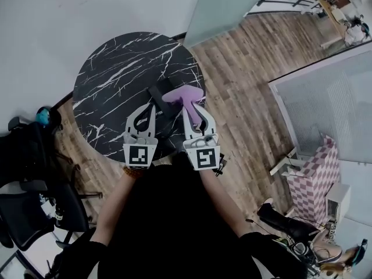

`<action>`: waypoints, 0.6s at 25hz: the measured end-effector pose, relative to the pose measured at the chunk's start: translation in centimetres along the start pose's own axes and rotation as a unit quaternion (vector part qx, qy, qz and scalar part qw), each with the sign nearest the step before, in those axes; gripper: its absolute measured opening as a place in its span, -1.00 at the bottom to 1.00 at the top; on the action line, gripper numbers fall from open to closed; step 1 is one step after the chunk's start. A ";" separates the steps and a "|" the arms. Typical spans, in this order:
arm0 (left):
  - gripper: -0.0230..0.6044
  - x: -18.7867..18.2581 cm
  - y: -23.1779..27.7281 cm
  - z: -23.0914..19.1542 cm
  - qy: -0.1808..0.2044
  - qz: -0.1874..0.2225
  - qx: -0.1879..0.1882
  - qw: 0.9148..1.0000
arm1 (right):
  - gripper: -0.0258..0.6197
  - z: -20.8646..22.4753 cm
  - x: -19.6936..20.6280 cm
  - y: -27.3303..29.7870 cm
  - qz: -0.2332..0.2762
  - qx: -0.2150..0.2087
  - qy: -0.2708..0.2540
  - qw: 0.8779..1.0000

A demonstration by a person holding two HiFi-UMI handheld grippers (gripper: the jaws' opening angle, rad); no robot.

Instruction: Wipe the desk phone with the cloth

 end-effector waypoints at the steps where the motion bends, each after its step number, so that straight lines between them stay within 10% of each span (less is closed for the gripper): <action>1: -0.88 0.0 0.0 -0.1 0.001 0.000 0.001 1.000 | -0.72 -0.1 -0.1 0.1 0.002 0.000 0.001 1.000; 15: -0.88 1.0 0.0 -1.7 -0.011 0.003 0.011 1.000 | -0.72 -0.8 0.6 1.1 -0.007 0.010 0.016 1.000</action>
Point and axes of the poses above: the fingertips, and each gripper's own axes: y forward along the fingers, z to its right, x out of its underside, the point moved 10 cm from there along -y, backward along the fingers, and after that the axes turned 15 degrees about x, right-handed, at the moved point
